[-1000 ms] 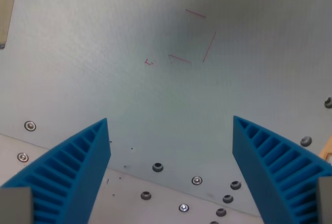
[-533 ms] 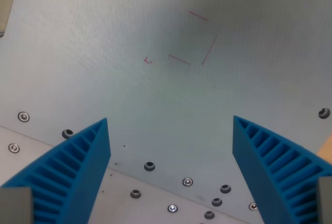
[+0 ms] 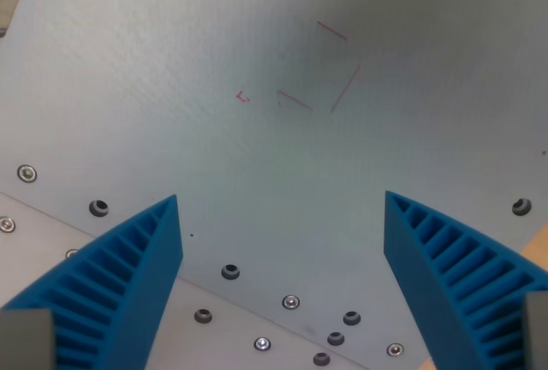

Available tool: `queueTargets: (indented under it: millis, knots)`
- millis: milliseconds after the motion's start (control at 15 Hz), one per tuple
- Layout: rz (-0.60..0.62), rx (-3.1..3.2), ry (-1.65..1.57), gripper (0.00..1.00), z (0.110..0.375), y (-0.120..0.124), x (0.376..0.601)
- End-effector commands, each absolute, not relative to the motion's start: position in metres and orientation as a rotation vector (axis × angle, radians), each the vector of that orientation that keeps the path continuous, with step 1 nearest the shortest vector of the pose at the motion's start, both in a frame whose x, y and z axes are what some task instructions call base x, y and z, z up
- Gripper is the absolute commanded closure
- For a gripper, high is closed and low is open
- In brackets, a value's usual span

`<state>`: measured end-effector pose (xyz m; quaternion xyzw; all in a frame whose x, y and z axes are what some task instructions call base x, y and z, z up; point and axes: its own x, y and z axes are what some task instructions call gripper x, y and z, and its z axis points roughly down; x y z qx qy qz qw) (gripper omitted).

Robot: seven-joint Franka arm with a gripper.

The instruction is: Rotate around gripper negative z

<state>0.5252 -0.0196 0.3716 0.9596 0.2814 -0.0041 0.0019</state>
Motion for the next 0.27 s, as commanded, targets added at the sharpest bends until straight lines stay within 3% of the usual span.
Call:
queueTargets:
  millis: [67, 267]
  knots:
    - [-0.006, 2.934, 1.112, 0.00, 0.3738, -0.0205, 0.5248]
    - [-0.006, 2.914, 1.163, 0.00, 0.3738, -0.0205, 0.5248]
